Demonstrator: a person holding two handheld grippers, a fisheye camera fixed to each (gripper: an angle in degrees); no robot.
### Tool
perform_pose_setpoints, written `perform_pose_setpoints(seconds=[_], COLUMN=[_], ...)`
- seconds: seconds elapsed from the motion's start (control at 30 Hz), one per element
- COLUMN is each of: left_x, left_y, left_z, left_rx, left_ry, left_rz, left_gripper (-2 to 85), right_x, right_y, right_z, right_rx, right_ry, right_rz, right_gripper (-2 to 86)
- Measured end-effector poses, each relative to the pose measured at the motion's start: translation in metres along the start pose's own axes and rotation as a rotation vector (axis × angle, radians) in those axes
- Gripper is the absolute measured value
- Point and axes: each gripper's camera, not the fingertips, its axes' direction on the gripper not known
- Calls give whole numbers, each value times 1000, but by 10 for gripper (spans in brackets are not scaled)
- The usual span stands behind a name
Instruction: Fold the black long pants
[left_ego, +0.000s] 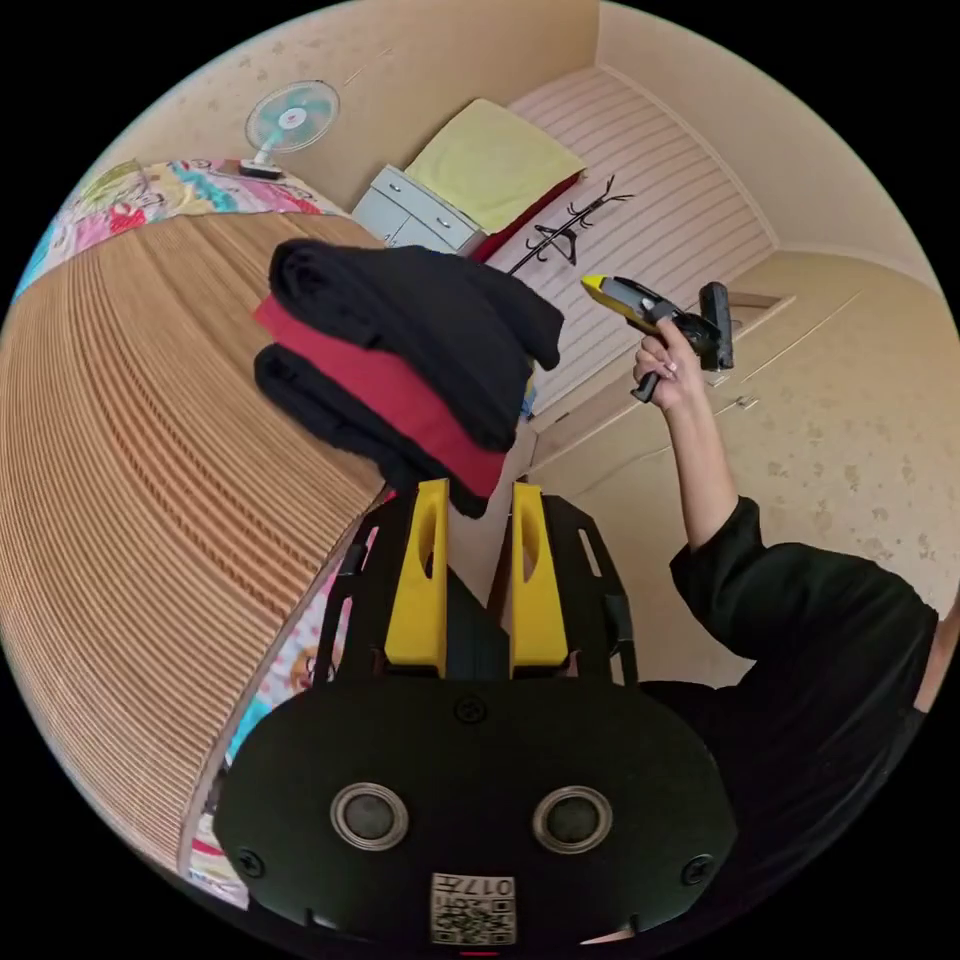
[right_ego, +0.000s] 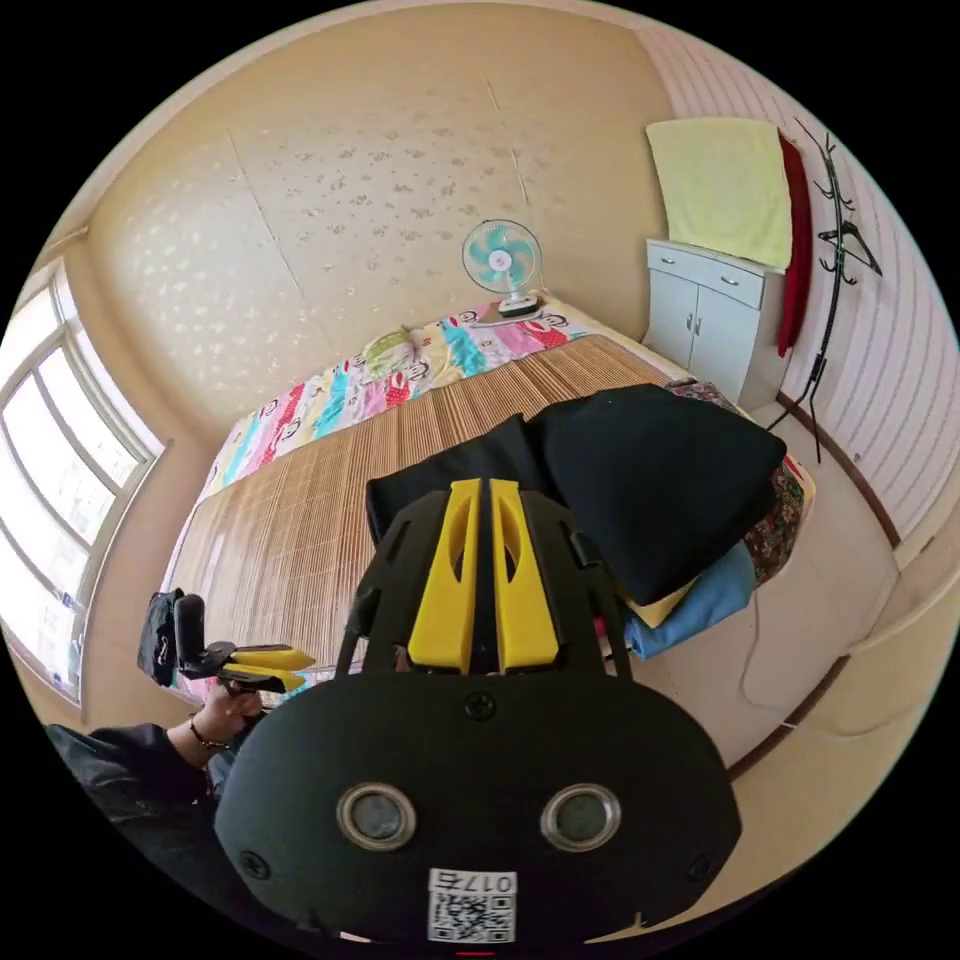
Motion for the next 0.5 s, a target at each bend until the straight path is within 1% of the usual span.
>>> perform_pose_setpoints(seconds=[0.03,0.07,0.1,0.13,0.17,0.27,0.33,0.37,0.43,0.47,0.5], left_x=[-9,-13,-21,-27,-30,-37,-32,-30,-20,-18,-15], left_y=[26,39,63,87,98,154,200,211,256,268,291], left_z=[-3,-6,-14,-25,-31,-76,-120,-131,-176,-187,-210], left_rx=[7,11,25,45,59,172,307,344,489,527,605], left_ry=[-9,-12,-19,-26,-31,-103,-228,-268,-442,-485,-561], left_rz=[-43,-68,-116,-162,-186,-305,-396,-421,-532,-564,-626], left_gripper=[98,98,97,97,97,93,92,92,92,93,94], right_x=[-16,-28,-31,-33,-32,-27,-27,-30,-39,-47,-51], right_y=[23,43,52,73,96,117,117,120,131,139,144], right_z=[21,54,78,130,148,140,125,114,96,84,79], right_rx=[25,-32,-101,-254,-207,-121,-121,-94,-32,10,30], right_ry=[8,51,104,201,240,258,203,154,102,86,78], right_rz=[-50,-88,-90,-98,-82,53,148,180,200,217,225], right_gripper=[19,13,12,10,8,6,5,4,3,3,3])
